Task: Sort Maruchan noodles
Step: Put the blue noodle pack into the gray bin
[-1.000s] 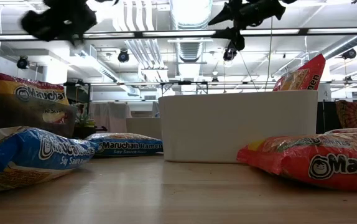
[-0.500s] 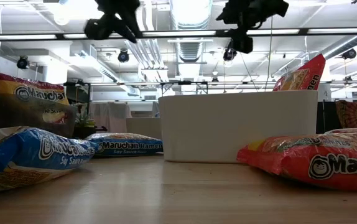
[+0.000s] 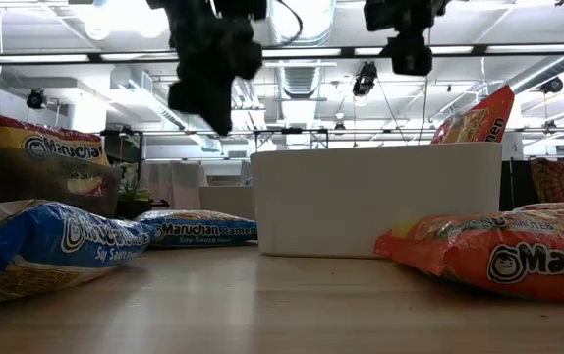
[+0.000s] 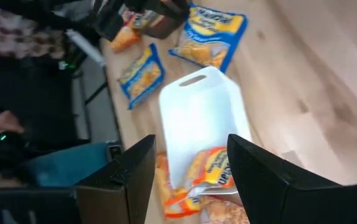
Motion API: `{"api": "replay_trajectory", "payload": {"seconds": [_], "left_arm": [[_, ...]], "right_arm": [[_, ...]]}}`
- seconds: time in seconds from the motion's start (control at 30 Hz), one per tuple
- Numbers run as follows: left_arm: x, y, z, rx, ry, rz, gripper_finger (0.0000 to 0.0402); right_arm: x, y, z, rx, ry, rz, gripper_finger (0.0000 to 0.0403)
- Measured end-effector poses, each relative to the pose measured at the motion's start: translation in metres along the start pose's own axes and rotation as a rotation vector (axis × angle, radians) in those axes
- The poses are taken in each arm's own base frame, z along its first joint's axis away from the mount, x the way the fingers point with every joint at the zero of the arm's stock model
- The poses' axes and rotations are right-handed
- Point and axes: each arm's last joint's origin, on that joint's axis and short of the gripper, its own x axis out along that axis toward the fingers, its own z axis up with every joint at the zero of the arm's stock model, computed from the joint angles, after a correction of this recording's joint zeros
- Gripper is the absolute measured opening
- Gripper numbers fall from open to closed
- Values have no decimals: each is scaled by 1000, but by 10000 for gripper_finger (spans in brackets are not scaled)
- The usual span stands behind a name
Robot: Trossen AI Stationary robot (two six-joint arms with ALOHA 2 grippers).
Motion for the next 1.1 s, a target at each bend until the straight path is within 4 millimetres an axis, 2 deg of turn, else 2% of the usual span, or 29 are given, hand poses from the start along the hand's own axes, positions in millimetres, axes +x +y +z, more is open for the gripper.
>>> {"api": "replay_trajectory", "payload": {"seconds": [0.2,0.53,1.1], "left_arm": [[33,5,-10,55,102,45,39],[65,13,-27,35,104,15,39],[77,15,-30,17,46,-10,39]], "right_arm": [[1,19,-6,31,-78,-107,187],[6,37,-2,46,-163,-64,187],[10,43,-5,60,-160,-69,187]]}}
